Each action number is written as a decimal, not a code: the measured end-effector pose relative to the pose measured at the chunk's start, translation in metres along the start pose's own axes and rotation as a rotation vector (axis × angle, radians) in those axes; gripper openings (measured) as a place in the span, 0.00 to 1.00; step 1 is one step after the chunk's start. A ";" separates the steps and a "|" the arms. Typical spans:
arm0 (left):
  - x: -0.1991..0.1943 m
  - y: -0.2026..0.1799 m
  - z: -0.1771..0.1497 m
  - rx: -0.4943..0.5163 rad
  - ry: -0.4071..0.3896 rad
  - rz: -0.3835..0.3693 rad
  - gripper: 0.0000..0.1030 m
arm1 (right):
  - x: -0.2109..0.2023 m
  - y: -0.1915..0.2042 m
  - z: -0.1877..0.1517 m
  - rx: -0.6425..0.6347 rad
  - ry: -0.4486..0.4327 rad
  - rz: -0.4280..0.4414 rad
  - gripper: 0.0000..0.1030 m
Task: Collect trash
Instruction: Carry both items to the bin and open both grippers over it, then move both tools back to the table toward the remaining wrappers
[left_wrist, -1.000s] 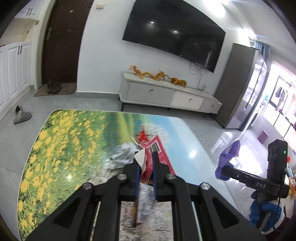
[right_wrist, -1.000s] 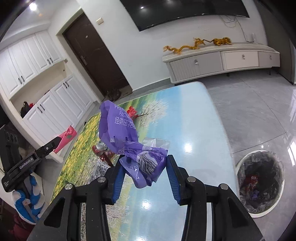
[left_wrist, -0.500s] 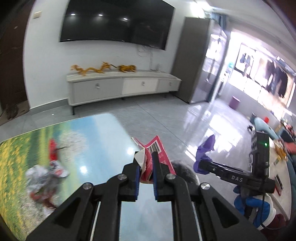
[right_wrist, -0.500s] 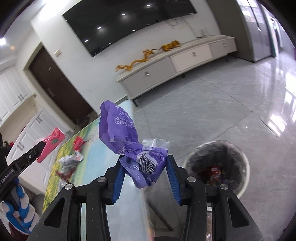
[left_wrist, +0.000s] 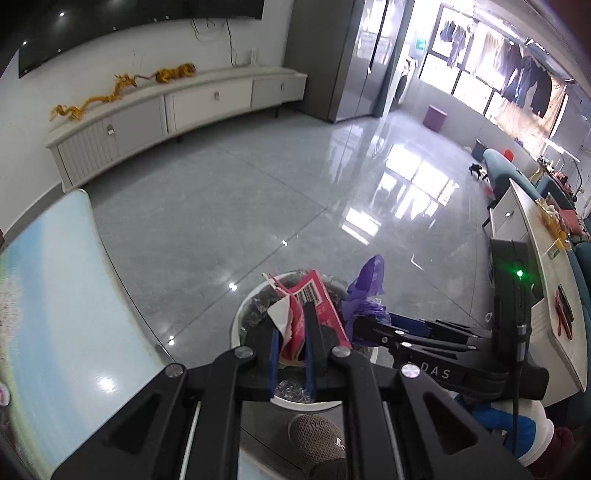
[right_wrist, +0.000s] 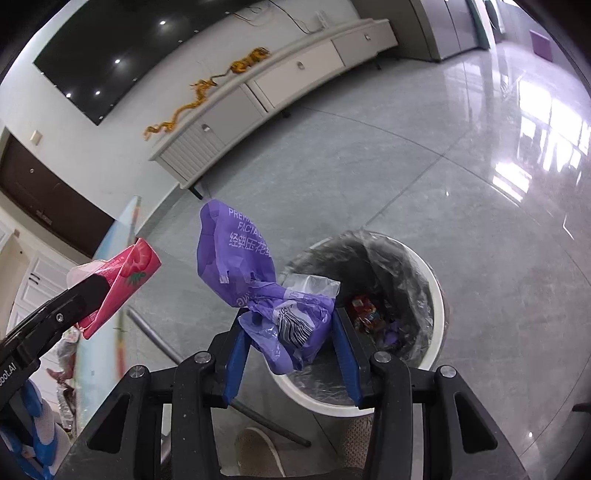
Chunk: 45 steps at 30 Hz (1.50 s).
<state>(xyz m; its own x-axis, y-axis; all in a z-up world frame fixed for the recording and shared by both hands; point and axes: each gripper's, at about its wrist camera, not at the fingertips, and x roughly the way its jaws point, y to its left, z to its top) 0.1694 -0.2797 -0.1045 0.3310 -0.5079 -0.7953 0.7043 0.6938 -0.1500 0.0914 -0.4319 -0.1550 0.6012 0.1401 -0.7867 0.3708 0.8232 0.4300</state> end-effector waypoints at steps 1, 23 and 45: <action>0.008 -0.001 0.001 -0.003 0.017 -0.001 0.10 | 0.004 -0.006 0.001 0.008 0.008 -0.006 0.42; 0.047 0.001 0.023 -0.100 0.087 -0.121 0.47 | 0.026 -0.046 -0.002 0.113 0.044 -0.085 0.57; -0.079 0.026 0.002 -0.157 -0.130 -0.006 0.47 | -0.085 0.016 0.002 0.060 -0.185 -0.088 0.57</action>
<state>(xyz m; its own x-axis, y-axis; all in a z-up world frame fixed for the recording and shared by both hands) 0.1627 -0.2230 -0.0448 0.4127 -0.5666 -0.7132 0.6035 0.7566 -0.2517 0.0475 -0.4317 -0.0802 0.6822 -0.0387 -0.7302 0.4661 0.7925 0.3934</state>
